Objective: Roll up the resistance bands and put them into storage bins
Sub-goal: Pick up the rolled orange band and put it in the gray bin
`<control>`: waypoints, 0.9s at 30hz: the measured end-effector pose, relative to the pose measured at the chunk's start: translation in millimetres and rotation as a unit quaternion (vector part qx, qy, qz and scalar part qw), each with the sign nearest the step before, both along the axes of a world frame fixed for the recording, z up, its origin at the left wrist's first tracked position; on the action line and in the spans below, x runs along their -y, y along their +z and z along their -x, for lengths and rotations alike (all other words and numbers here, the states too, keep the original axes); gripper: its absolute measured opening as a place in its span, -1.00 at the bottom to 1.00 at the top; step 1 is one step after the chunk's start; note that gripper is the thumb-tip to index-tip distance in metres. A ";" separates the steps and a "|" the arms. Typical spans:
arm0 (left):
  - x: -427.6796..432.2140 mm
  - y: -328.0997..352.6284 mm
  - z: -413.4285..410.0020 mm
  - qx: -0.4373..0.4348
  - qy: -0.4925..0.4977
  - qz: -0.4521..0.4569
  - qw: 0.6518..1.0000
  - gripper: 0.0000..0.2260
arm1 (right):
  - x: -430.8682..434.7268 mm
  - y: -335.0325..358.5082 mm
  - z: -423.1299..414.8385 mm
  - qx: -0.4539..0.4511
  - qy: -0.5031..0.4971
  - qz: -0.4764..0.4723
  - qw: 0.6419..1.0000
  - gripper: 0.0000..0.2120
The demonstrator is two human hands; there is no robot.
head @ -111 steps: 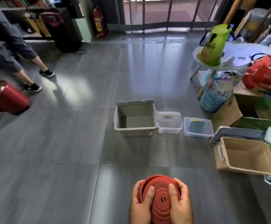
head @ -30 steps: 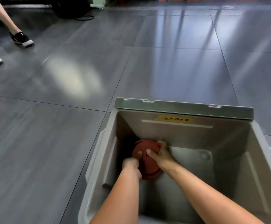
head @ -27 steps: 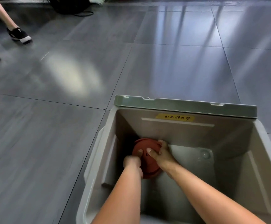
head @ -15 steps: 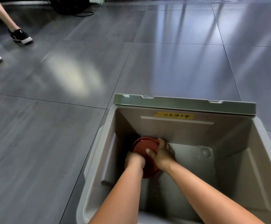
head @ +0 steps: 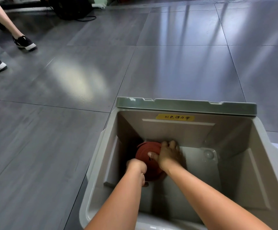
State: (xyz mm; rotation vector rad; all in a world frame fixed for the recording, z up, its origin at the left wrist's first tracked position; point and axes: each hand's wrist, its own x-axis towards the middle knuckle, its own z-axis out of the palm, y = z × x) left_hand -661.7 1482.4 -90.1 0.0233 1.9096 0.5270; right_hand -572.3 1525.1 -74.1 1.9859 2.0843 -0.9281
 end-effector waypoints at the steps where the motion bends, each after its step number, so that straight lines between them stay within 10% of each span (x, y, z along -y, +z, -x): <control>1: -0.4 0.3 -1.3 -0.004 -0.001 -0.006 1.000 -0.64 | -0.4 1.2 -0.3 -0.015 -0.010 0.014 1.000 -0.41; 21: -0.5 4.2 2.7 -0.023 0.095 -0.079 0.992 -0.71 | -3.9 -0.7 -3.0 -0.077 -0.041 0.050 0.995 -0.36; 27: -1.3 17.8 -1.8 -0.117 -0.044 -0.026 0.992 -0.59 | -3.6 -2.5 -2.3 -0.077 -0.030 0.059 0.995 -0.35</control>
